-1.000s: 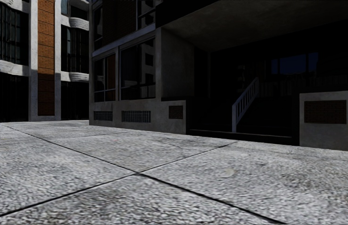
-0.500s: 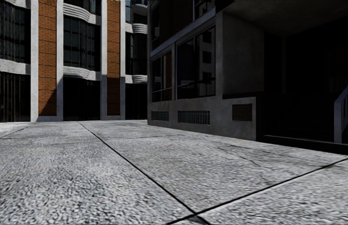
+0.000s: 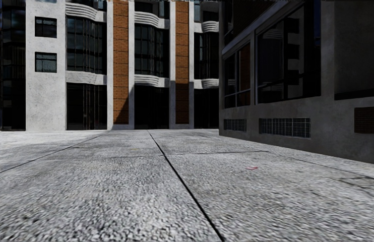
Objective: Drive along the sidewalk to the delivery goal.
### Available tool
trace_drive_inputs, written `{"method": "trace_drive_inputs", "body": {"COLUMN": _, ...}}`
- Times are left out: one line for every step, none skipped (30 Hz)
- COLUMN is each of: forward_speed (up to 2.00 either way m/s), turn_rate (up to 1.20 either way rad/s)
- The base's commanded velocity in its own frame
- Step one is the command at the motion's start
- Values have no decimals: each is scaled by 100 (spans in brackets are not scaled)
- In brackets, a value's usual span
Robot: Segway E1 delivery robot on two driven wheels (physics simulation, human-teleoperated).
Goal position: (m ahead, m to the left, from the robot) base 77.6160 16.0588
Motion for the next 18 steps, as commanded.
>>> {"method": "trace_drive_inputs", "body": {"forward_speed": 200, "turn_rate": 71}}
{"method": "trace_drive_inputs", "body": {"forward_speed": 200, "turn_rate": 0}}
{"method": "trace_drive_inputs", "body": {"forward_speed": 200, "turn_rate": 0}}
{"method": "trace_drive_inputs", "body": {"forward_speed": 200, "turn_rate": 0}}
{"method": "trace_drive_inputs", "body": {"forward_speed": 200, "turn_rate": 0}}
{"method": "trace_drive_inputs", "body": {"forward_speed": 200, "turn_rate": 0}}
{"method": "trace_drive_inputs", "body": {"forward_speed": 200, "turn_rate": 0}}
{"method": "trace_drive_inputs", "body": {"forward_speed": 200, "turn_rate": 0}}
{"method": "trace_drive_inputs", "body": {"forward_speed": 200, "turn_rate": 0}}
{"method": "trace_drive_inputs", "body": {"forward_speed": 200, "turn_rate": 0}}
{"method": "trace_drive_inputs", "body": {"forward_speed": 200, "turn_rate": 0}}
{"method": "trace_drive_inputs", "body": {"forward_speed": 200, "turn_rate": 0}}
{"method": "trace_drive_inputs", "body": {"forward_speed": 200, "turn_rate": 0}}
{"method": "trace_drive_inputs", "body": {"forward_speed": 200, "turn_rate": 0}}
{"method": "trace_drive_inputs", "body": {"forward_speed": 200, "turn_rate": 0}}
{"method": "trace_drive_inputs", "body": {"forward_speed": 200, "turn_rate": 0}}
{"method": "trace_drive_inputs", "body": {"forward_speed": 200, "turn_rate": 0}}
{"method": "trace_drive_inputs", "body": {"forward_speed": 200, "turn_rate": 0}}
